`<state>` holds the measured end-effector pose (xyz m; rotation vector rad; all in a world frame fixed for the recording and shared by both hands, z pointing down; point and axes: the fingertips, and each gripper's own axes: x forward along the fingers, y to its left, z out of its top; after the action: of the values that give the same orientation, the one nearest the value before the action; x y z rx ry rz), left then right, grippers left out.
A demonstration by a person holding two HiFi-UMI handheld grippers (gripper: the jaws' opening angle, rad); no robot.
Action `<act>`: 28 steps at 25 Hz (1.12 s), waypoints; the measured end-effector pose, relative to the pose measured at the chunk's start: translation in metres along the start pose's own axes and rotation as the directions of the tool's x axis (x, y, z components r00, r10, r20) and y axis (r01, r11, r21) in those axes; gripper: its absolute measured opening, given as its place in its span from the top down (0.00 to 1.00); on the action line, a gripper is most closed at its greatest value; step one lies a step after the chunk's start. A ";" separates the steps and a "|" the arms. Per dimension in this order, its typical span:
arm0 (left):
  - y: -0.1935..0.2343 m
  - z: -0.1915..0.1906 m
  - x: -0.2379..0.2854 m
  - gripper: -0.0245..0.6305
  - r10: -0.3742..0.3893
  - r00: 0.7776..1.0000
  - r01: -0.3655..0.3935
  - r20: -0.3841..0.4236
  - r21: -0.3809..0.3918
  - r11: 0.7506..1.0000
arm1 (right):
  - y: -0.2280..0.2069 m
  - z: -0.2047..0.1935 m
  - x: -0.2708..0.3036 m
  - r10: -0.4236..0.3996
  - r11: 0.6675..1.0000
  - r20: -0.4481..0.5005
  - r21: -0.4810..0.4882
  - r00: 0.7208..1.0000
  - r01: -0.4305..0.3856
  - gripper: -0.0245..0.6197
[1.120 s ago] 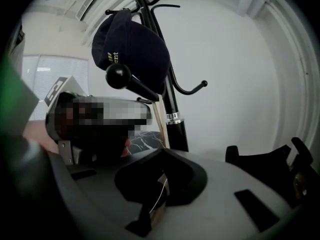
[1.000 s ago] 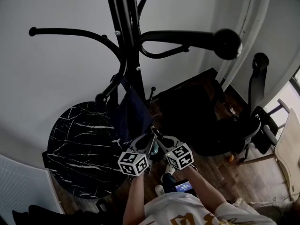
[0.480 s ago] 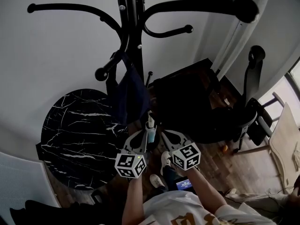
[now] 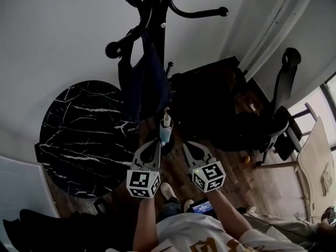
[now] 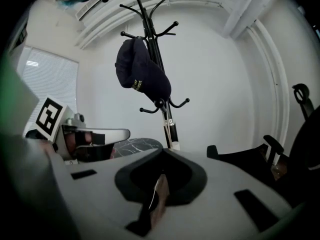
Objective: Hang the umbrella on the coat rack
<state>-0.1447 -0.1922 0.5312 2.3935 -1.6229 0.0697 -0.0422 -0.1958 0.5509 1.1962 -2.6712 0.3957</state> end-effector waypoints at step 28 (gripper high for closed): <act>-0.163 0.021 -0.144 0.93 0.124 0.986 -0.135 0.109 0.098 0.986 | 0.057 0.018 -0.212 0.118 0.992 0.179 -0.069 0.977 -0.107 0.94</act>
<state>-0.0511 -0.0091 0.4568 2.4008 -1.8654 0.0574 0.0527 -0.0164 0.4661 1.1175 -2.8943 0.2318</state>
